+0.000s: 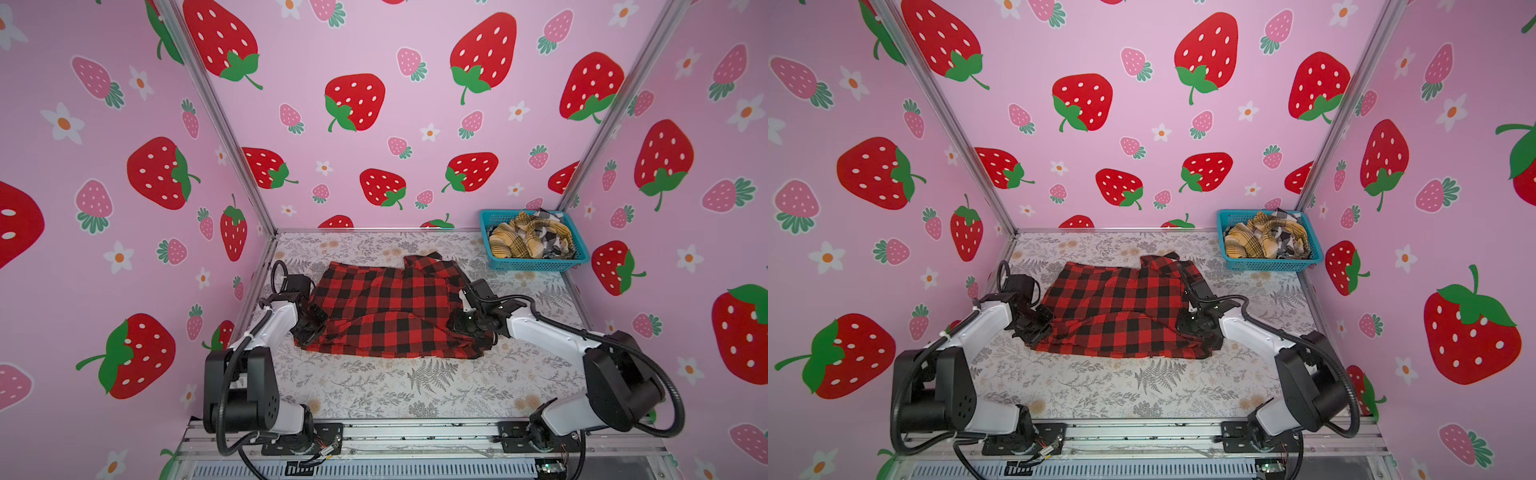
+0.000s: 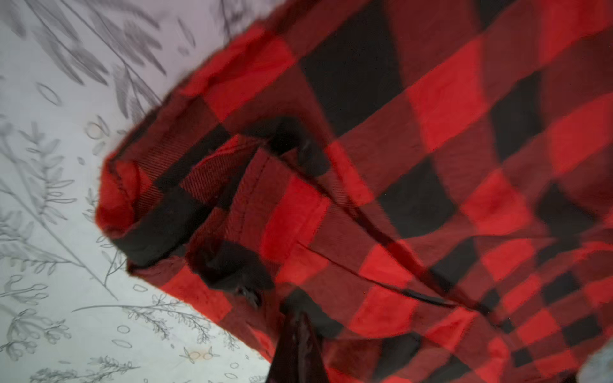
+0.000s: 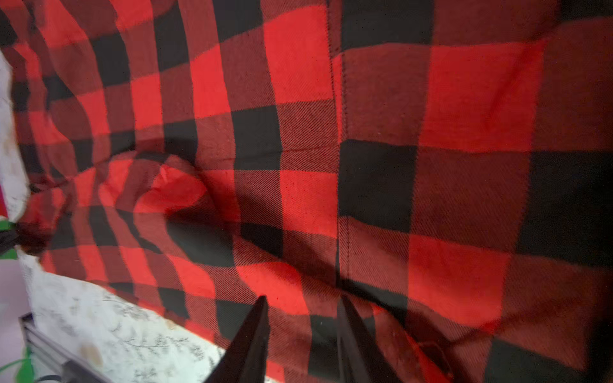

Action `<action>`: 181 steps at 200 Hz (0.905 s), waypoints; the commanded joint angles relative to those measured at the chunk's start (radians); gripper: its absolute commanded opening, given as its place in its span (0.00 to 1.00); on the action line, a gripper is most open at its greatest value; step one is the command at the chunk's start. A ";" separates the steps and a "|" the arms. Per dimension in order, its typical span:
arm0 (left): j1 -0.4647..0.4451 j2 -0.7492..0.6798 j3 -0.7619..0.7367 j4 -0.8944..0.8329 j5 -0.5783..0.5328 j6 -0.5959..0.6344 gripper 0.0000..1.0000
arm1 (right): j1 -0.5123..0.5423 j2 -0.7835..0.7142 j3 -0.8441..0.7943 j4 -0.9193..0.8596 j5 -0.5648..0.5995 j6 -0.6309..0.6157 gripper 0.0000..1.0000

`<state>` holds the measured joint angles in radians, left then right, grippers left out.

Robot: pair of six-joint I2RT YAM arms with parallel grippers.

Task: Fold and stack the long sleeve shirts
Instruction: 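Move both grippers to the shirt's far corners near the collar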

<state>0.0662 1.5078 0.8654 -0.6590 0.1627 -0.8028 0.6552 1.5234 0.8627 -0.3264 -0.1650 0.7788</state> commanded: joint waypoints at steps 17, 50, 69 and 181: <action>0.041 0.027 -0.049 0.031 -0.011 -0.041 0.00 | 0.052 0.047 -0.045 0.016 0.018 -0.021 0.27; 0.102 -0.029 -0.125 0.010 -0.009 -0.038 0.00 | 0.113 0.031 -0.132 0.027 -0.055 0.009 0.26; 0.113 -0.094 -0.170 -0.030 -0.020 -0.035 0.00 | 0.137 -0.010 -0.176 0.019 -0.095 0.008 0.26; 0.101 0.140 0.514 -0.137 -0.082 0.282 0.58 | -0.260 0.294 0.542 -0.069 -0.015 -0.346 0.69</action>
<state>0.1741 1.4784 1.2034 -0.7727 0.1154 -0.6750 0.4450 1.6596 1.2953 -0.4137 -0.1726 0.5545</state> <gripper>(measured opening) 0.543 0.669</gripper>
